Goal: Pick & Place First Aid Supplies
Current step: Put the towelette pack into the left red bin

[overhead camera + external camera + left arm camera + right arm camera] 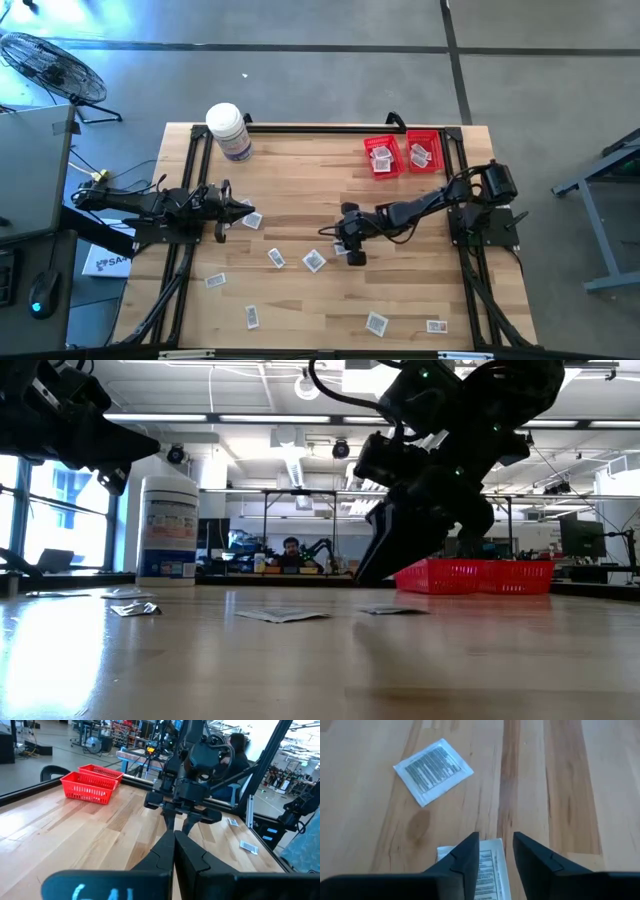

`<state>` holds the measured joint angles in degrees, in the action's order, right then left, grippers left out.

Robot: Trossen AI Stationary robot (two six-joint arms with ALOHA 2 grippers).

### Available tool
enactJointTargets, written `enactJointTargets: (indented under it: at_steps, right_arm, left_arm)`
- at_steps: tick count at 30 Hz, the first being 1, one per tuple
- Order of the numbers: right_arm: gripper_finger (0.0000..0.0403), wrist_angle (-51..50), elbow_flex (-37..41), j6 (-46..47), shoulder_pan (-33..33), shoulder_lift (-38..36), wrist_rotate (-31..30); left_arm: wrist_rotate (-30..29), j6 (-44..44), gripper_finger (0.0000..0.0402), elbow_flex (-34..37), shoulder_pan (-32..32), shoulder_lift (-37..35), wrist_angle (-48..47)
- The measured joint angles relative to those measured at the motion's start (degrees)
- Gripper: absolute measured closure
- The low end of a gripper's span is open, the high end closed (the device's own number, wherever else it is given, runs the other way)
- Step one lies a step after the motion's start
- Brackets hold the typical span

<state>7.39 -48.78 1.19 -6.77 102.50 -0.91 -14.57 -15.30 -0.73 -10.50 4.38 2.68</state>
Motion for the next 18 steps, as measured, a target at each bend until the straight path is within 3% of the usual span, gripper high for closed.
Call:
enactJointTargets:
  at_steps: [9,18]
  right_arm:
    - [0.0302,8.53,5.11,-0.38,2.11,0.00,5.03]
    - [0.0288,11.85,6.14,-3.97,2.31,0.00,5.49]
  left_arm:
    - [-0.13,-0.01,0.0401,0.00,0.00,0.01,0.00]
    - [-0.13,-0.01,0.0401,0.00,0.00,0.01,0.00]
